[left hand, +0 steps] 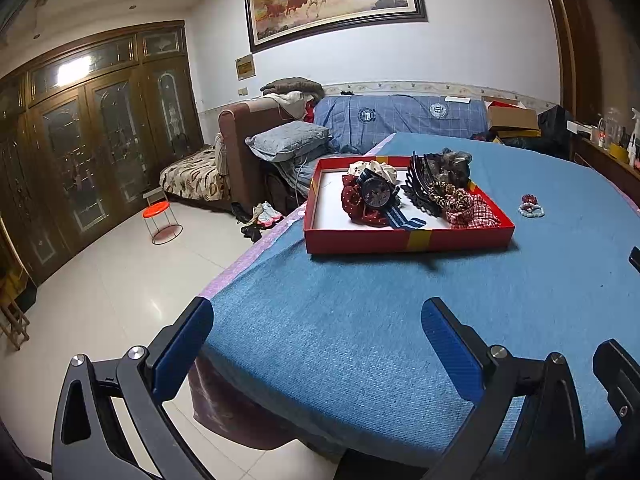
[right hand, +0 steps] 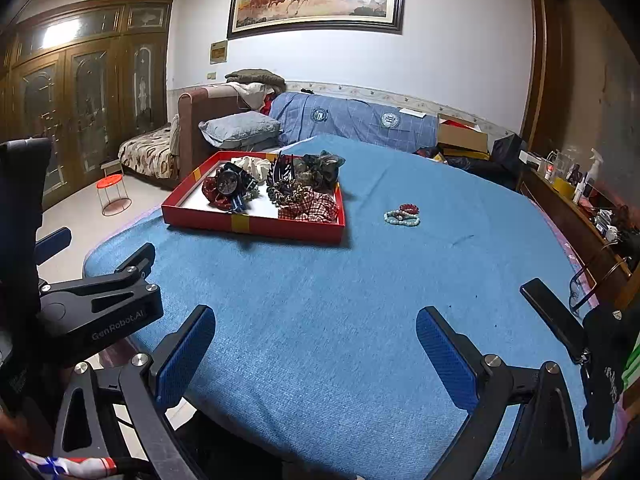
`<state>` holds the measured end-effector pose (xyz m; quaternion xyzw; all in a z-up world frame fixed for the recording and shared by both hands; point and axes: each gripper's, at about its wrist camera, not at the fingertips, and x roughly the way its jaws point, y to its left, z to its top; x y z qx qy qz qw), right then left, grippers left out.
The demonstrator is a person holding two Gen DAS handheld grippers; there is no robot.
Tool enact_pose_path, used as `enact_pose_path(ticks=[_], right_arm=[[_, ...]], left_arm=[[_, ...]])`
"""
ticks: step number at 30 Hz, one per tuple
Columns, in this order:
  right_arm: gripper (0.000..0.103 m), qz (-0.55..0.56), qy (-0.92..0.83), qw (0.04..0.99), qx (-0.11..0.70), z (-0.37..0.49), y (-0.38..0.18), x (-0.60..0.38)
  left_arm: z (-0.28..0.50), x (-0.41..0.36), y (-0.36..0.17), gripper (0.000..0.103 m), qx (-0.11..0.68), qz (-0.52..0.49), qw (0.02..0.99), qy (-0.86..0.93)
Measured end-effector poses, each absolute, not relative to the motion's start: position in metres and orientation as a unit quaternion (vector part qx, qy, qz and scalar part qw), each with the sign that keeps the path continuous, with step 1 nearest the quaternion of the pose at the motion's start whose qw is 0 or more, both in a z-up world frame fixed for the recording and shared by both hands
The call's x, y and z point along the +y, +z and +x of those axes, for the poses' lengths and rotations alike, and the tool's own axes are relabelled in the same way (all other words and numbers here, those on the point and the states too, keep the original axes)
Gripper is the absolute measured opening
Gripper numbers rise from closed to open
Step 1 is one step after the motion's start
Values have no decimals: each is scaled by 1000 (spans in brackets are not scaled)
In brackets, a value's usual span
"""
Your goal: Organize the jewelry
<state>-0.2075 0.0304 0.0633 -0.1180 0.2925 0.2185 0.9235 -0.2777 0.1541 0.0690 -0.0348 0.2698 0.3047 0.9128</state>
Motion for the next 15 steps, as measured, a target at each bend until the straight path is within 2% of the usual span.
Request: enact_pose_path(ticks=[15], right_arm=[[102,-111,218,922,301,-205,59,30]], left_arm=[[-279,160,63,103,275,-34,910,310]])
